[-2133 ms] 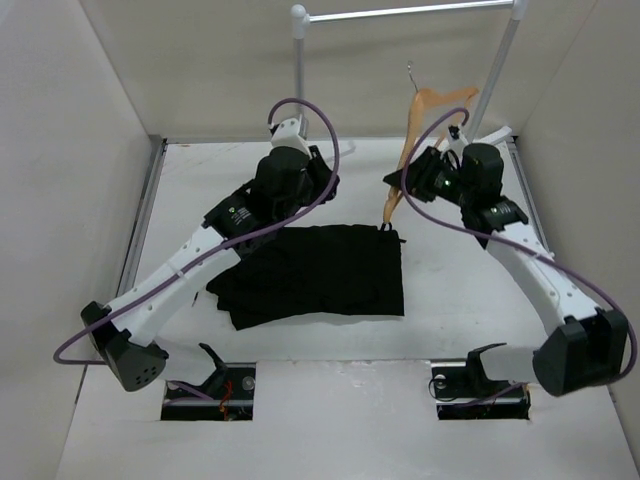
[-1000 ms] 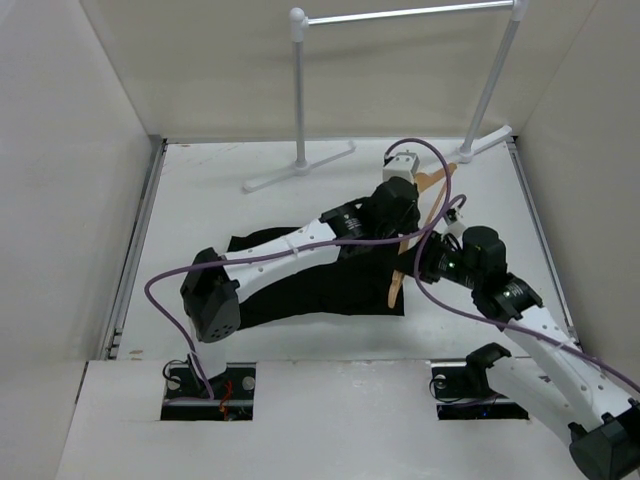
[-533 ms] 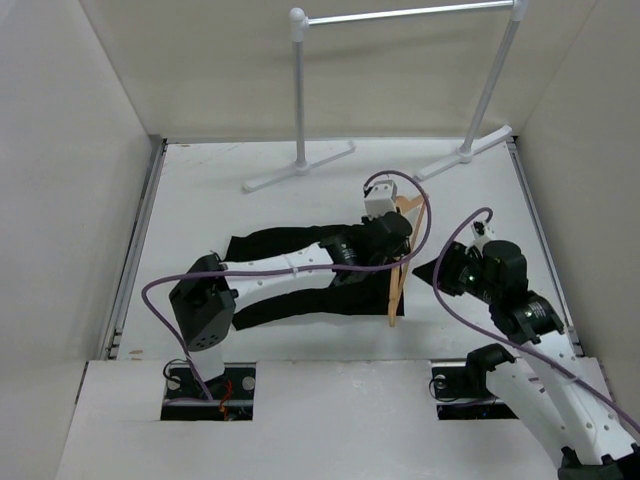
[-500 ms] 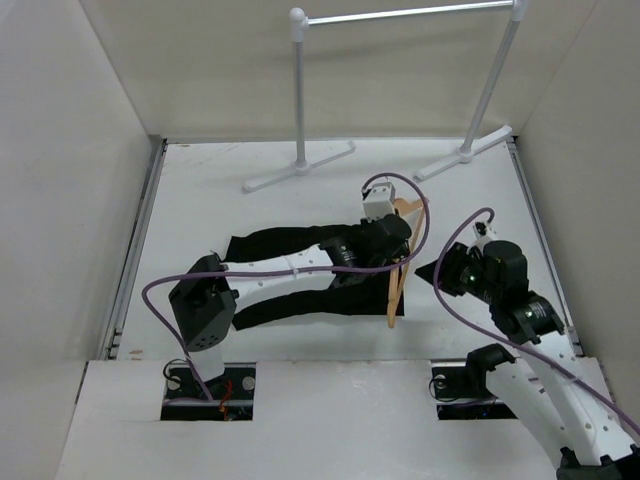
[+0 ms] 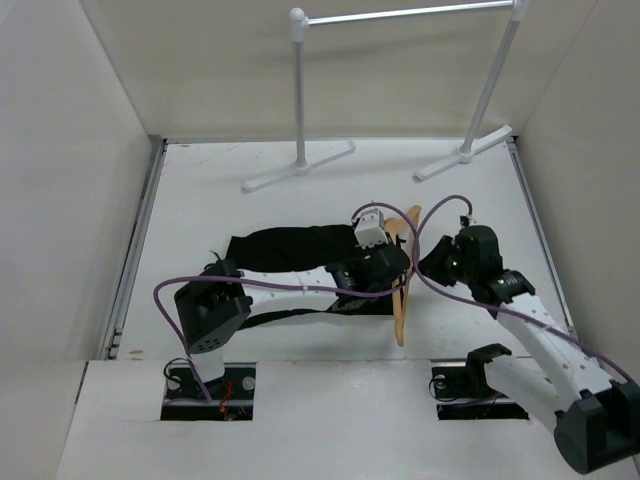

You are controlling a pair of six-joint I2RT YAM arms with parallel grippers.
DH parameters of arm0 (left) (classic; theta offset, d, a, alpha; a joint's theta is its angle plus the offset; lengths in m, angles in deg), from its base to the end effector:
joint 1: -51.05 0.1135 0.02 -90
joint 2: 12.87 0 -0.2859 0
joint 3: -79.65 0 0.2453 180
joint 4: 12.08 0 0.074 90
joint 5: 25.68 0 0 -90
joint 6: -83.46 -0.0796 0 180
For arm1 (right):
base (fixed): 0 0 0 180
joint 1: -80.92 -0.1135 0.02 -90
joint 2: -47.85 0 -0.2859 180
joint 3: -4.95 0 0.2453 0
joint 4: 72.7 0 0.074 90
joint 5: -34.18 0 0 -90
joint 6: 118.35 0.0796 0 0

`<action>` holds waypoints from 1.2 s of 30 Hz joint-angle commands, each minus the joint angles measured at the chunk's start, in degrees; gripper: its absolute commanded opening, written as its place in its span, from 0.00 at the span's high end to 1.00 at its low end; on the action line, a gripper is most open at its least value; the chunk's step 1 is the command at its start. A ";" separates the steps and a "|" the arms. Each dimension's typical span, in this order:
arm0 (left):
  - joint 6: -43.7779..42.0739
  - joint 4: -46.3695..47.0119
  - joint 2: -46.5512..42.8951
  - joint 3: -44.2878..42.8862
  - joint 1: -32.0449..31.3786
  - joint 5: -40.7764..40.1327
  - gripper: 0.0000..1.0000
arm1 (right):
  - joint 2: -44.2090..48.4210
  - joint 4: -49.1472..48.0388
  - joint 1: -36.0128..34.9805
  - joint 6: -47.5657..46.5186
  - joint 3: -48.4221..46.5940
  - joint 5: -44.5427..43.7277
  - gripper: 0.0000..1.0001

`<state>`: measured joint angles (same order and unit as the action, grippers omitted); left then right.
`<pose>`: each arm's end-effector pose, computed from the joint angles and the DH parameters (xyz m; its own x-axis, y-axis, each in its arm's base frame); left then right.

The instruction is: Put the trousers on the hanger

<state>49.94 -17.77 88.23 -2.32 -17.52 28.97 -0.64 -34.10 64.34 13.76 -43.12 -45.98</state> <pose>0.2010 -0.3861 0.2553 -0.5577 -0.4402 -0.7037 0.1855 0.7603 -0.6226 0.1823 0.0685 0.2298 -0.7215 0.4745 -0.5042 0.1016 0.7929 0.6008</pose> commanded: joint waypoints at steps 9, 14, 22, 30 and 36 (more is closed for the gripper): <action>6.17 -0.11 8.06 -0.74 -5.82 -11.83 1.00 | -16.27 -16.00 0.10 -0.27 -1.16 -0.35 0.75; 8.99 -1.52 7.97 0.13 -5.12 -13.95 1.00 | -24.01 -19.78 0.54 -0.27 -1.68 -0.44 0.67; 9.69 -2.49 8.41 0.84 -4.86 -13.16 1.00 | -31.13 -25.06 0.01 0.52 -0.99 0.87 0.51; 9.96 -2.23 7.89 3.21 -3.80 -11.23 1.00 | -31.32 -29.19 -0.34 3.42 1.57 4.39 0.64; 9.96 -1.88 6.83 5.05 -3.36 -10.35 1.00 | -32.81 -29.19 -1.66 3.95 1.48 3.78 0.81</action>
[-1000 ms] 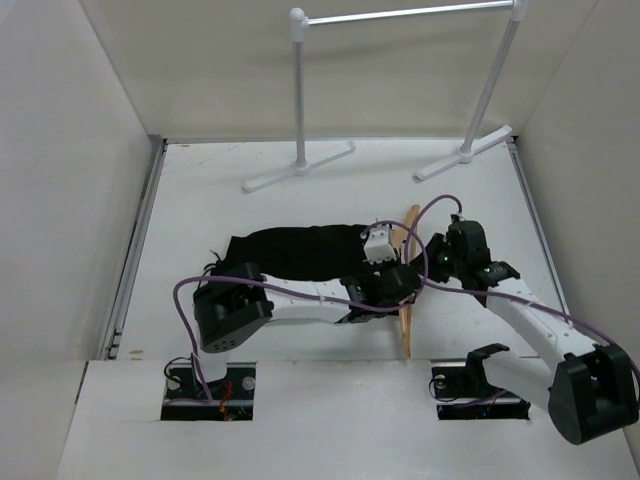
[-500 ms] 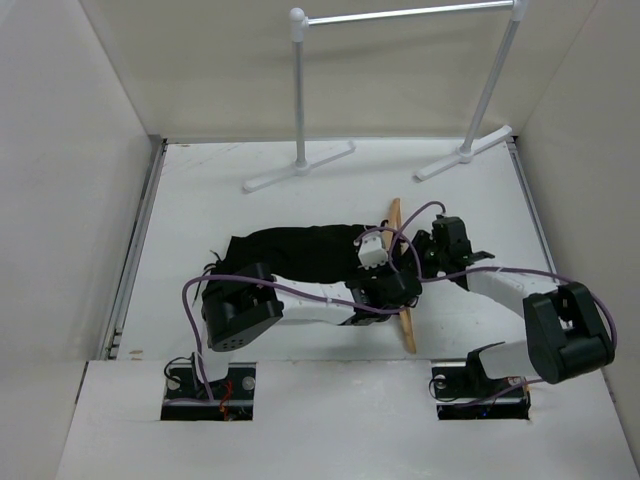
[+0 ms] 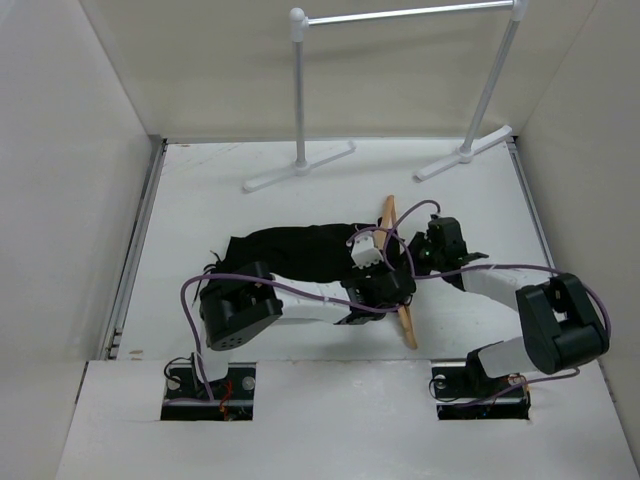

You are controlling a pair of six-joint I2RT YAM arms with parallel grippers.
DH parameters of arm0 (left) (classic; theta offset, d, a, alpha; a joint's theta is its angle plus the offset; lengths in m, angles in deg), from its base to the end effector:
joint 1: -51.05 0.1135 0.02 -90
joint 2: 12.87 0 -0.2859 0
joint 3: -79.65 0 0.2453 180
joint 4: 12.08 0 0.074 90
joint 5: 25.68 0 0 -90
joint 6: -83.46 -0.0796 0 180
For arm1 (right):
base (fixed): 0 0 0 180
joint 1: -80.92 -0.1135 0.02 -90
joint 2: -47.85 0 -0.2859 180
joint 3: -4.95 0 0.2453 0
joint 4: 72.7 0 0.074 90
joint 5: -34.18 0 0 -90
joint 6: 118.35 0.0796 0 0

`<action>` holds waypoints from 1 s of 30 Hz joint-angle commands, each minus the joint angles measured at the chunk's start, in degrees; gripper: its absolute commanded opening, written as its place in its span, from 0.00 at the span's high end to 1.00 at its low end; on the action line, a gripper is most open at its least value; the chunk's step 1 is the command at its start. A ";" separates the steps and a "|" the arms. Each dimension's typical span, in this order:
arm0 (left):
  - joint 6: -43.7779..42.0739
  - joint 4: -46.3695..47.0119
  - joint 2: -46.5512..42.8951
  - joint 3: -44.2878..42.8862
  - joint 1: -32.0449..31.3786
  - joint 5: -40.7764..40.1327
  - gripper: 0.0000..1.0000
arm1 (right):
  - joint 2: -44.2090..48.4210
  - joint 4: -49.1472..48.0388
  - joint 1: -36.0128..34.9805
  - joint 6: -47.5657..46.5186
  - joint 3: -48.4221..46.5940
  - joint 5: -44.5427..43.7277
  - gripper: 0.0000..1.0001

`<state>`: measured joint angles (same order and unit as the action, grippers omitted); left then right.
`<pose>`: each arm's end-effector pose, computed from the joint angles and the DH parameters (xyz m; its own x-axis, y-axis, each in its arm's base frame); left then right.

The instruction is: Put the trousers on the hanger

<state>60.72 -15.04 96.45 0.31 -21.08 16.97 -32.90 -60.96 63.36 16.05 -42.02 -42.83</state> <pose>0.1890 -0.3955 0.1912 -0.4845 -0.5335 -0.6933 0.0222 0.7848 -0.6194 0.2655 0.1028 0.1512 -0.7968 0.4629 -0.3884 0.1586 0.7804 0.6048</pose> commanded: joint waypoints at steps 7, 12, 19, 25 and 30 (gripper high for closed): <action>-0.82 -4.96 -5.25 7.35 0.55 1.65 1.00 | 5.85 1.09 0.11 1.74 -0.84 -0.16 0.93; -1.00 -5.22 -9.29 12.27 1.43 1.30 1.00 | 12.63 5.92 1.96 1.13 -1.37 -1.48 0.94; -1.35 -8.11 -18.42 20.09 2.84 -0.02 1.00 | 16.32 9.09 7.49 0.16 0.39 -1.83 0.94; -4.15 -16.55 -30.38 25.11 3.37 -2.57 1.00 | 14.31 9.19 11.46 -1.16 0.04 -0.95 0.93; -6.97 -14.55 -32.85 26.34 4.68 -0.64 1.00 | 11.15 6.73 10.75 -0.28 0.12 -1.66 0.92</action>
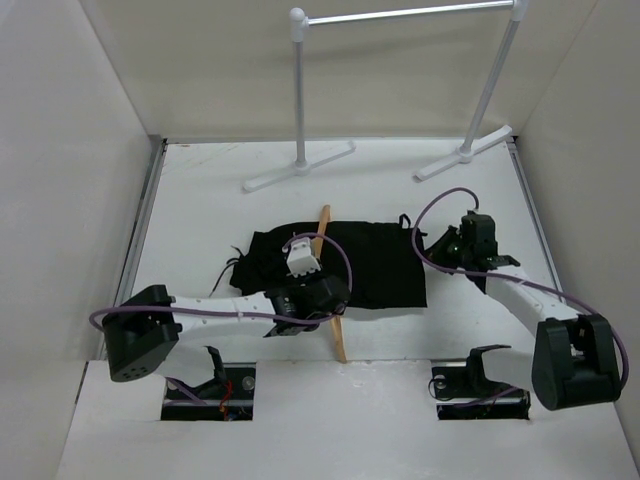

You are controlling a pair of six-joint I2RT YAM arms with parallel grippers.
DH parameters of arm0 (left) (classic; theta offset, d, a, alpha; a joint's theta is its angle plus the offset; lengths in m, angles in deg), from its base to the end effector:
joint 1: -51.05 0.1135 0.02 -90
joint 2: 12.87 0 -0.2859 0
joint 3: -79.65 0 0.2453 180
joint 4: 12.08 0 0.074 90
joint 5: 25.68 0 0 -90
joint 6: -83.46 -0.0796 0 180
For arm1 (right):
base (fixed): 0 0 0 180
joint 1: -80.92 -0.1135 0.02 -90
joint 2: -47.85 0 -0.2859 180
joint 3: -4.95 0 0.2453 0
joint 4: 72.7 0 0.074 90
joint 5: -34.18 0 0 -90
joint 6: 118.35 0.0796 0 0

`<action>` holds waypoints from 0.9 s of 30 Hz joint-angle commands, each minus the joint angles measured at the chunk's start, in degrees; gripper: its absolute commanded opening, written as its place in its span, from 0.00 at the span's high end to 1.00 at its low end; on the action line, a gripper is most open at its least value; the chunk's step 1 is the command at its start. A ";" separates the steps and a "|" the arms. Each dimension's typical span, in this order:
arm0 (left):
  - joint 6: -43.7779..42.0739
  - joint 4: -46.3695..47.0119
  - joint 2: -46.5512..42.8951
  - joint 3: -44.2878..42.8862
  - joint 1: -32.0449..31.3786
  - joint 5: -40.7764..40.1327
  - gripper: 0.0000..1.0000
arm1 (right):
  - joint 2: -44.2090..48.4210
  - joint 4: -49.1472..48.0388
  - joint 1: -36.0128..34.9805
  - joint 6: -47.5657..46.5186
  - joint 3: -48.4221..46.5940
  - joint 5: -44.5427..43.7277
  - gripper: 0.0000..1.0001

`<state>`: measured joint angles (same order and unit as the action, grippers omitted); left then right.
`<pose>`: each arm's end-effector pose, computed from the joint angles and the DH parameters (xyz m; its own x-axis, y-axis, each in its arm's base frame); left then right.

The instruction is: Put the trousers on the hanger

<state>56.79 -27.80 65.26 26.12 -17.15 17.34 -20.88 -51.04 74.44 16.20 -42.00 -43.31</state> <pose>0.1588 -0.2403 0.2082 -0.4889 -0.4193 -0.7650 -0.0233 0.8829 -0.4690 0.2507 0.0458 0.1846 -0.6738 0.6127 -0.4130 0.2894 0.7331 0.6155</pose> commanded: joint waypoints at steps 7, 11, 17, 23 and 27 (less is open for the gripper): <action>-7.87 4.73 1.50 -1.40 0.40 1.10 1.00 | -2.64 -4.26 -0.59 -0.43 0.28 -1.26 0.91; -9.89 4.64 1.24 -2.89 0.75 0.23 1.00 | -2.29 -3.99 -0.68 -0.87 0.80 -1.70 0.85; -17.35 3.15 -0.87 -8.34 -0.56 -0.92 1.00 | 4.63 0.21 -3.66 -0.96 0.02 -1.96 0.52; -25.26 -2.21 -3.51 -18.44 -5.13 -7.94 1.00 | 22.29 9.53 -9.02 -1.84 -2.62 -0.04 0.51; -29.84 -0.99 -4.30 -22.49 -5.93 -9.79 1.00 | 32.58 13.05 -15.78 -0.97 -4.47 2.95 0.60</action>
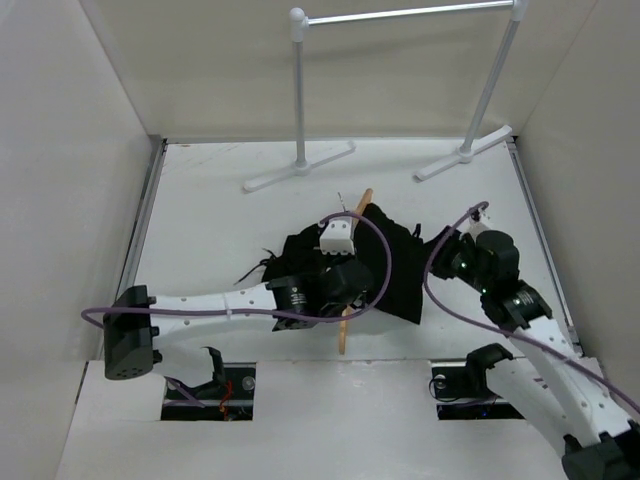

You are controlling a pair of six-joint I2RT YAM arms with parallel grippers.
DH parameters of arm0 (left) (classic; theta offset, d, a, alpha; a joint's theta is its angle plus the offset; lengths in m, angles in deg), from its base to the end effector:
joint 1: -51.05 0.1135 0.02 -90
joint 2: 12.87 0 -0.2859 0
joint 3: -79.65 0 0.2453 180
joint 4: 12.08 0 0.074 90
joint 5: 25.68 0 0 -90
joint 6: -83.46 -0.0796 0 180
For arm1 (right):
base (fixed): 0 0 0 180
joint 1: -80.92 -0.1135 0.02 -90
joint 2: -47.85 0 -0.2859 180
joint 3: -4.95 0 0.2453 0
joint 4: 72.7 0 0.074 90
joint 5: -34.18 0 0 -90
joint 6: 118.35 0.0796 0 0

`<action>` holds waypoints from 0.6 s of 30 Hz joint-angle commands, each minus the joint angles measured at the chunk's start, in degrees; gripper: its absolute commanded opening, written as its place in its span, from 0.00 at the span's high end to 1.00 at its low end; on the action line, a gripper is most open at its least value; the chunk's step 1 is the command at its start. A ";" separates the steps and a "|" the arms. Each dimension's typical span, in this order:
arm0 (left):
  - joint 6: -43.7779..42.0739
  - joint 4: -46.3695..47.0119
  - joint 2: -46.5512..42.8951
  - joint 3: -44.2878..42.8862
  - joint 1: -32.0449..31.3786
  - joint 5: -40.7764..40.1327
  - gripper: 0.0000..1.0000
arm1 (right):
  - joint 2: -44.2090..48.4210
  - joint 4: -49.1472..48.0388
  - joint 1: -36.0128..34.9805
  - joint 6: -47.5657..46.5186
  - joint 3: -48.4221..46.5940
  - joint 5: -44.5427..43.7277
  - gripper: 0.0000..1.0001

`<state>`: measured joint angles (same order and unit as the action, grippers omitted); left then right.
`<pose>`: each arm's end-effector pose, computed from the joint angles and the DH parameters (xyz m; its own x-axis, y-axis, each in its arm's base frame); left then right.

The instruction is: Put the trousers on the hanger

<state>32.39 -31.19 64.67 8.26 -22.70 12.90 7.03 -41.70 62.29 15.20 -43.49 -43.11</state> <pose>0.1476 -0.2841 0.3136 -0.3448 -0.2175 -0.9131 0.2368 0.9212 -0.3088 0.1706 0.0760 0.2727 -0.6191 0.5006 -0.6051 -0.1055 0.7106 0.6957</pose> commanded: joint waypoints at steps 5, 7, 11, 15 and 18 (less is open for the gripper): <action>-9.22 5.30 -3.10 -7.80 0.67 -5.45 1.00 | 11.63 3.03 -12.33 4.43 -3.77 5.30 0.67; -11.07 6.96 -2.31 -9.03 1.11 -5.36 1.00 | 12.08 1.10 -16.63 5.66 -4.12 5.14 0.62; -13.80 10.22 -0.29 -11.41 1.91 -5.18 1.00 | 7.87 -3.38 -25.51 6.55 -6.14 0.75 0.51; -14.24 13.03 1.03 -11.76 2.70 -4.83 1.00 | 1.11 -7.78 -32.55 4.88 -9.04 -4.53 0.38; -14.15 13.39 1.30 -11.32 2.52 -4.92 1.00 | -3.46 -9.63 -35.19 3.83 -11.15 -4.89 0.36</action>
<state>19.48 -24.35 66.92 0.00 -20.21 10.21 5.88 -44.92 29.09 20.27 -50.81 -44.84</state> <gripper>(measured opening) 0.142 0.639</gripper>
